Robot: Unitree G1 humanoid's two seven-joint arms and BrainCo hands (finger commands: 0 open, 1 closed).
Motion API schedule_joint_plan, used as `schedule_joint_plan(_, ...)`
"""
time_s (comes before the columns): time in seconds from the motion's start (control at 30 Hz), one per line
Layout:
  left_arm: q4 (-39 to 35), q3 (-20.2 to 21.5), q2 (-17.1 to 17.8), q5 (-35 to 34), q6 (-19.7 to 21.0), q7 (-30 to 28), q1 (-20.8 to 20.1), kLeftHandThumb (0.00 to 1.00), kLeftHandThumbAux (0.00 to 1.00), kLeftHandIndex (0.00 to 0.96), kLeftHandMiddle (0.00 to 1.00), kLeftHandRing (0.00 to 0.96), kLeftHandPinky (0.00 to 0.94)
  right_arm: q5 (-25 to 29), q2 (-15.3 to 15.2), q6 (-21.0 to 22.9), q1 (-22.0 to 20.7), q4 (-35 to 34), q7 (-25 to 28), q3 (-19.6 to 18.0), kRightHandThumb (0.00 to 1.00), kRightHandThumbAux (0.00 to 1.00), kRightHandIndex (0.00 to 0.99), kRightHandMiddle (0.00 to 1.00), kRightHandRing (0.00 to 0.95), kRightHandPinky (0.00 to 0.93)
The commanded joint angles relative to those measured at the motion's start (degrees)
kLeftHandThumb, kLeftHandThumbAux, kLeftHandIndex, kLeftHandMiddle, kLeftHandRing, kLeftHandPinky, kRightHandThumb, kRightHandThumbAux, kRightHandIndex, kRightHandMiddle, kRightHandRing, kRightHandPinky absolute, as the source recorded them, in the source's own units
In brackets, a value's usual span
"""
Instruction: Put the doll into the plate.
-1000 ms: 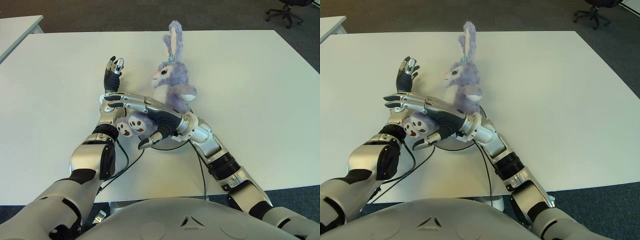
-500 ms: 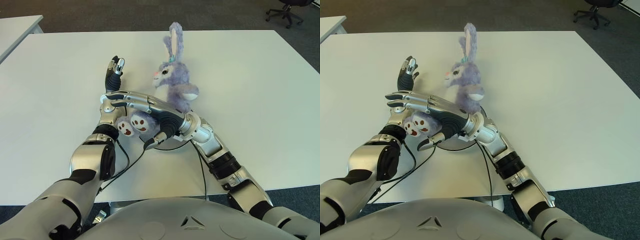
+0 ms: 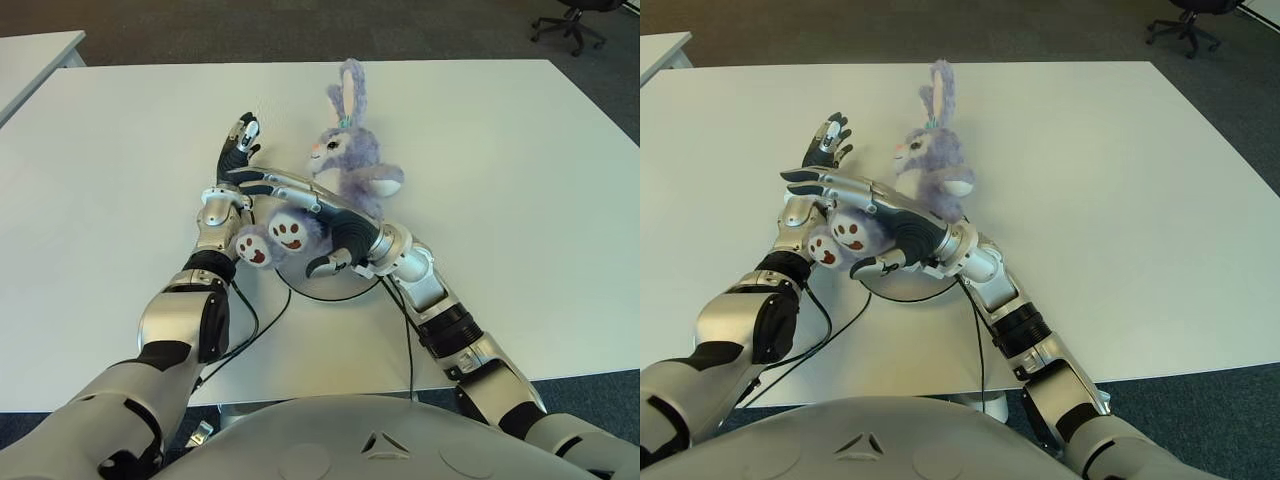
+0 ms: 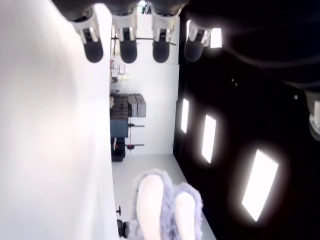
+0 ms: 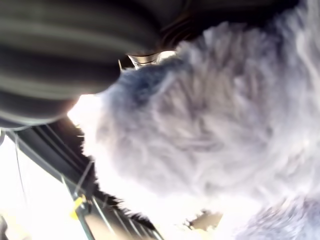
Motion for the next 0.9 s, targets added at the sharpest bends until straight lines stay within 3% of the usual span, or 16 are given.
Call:
schedule_joint_plan(0.03, 2.7, 0.9, -1.7, -1.5, 0.4, -2.6, 7.0, 0.0, 0.374, 0.0, 0.007, 0.0, 0.0, 3.9, -0.1, 3.0, 1.2, -1.2, 2.0, -0.7, 0.211, 0.176, 0.0, 0.0, 0.0, 0.0)
schedule_joint_plan(0.13, 2.3, 0.5, -1.7, -0.7, 0.9, -1.8, 7.0, 0.0, 0.387, 0.0, 0.0, 0.0, 0.0, 5.0, 0.3, 3.8, 1.8, -2.1, 2.4, -1.3, 0.189, 0.193, 0.0, 0.0, 0.0, 0.0)
schedule_joint_plan(0.37, 6.0, 1.1, -2.4, 0.7, 7.2, 11.1, 4.2, 0.0, 0.453, 0.0, 0.0, 0.0, 0.039, 11.9, 1.1, 8.6, 2.0, -5.7, 4.2, -3.0, 0.169, 0.231, 0.0, 0.0, 0.0, 0.0)
schedule_joint_plan(0.53, 6.1, 1.3, -2.8, 0.3, 7.7, 12.3, 3.8, 0.0, 0.444, 0.0, 0.031, 0.036, 0.072, 14.1, 0.6, 10.7, 2.5, -9.2, 4.6, -5.4, 0.167, 0.255, 0.0, 0.0, 0.0, 0.001)
schedule_joint_plan(0.7, 5.9, 0.9, -2.6, 0.9, 8.0, 13.0, 3.7, 0.0, 0.43, 0.0, 0.051, 0.059, 0.076, 18.5, -0.4, 16.5, 3.7, -13.8, 6.0, -6.4, 0.184, 0.286, 0.0, 0.0, 0.0, 0.0)
schedule_joint_plan(0.9, 5.6, 0.9, -2.7, 0.9, 7.7, 13.0, 3.8, 0.0, 0.424, 0.0, 0.051, 0.053, 0.037, 20.8, -1.0, 20.6, 3.9, -16.5, 7.7, -8.5, 0.227, 0.303, 0.0, 0.0, 0.0, 0.0)
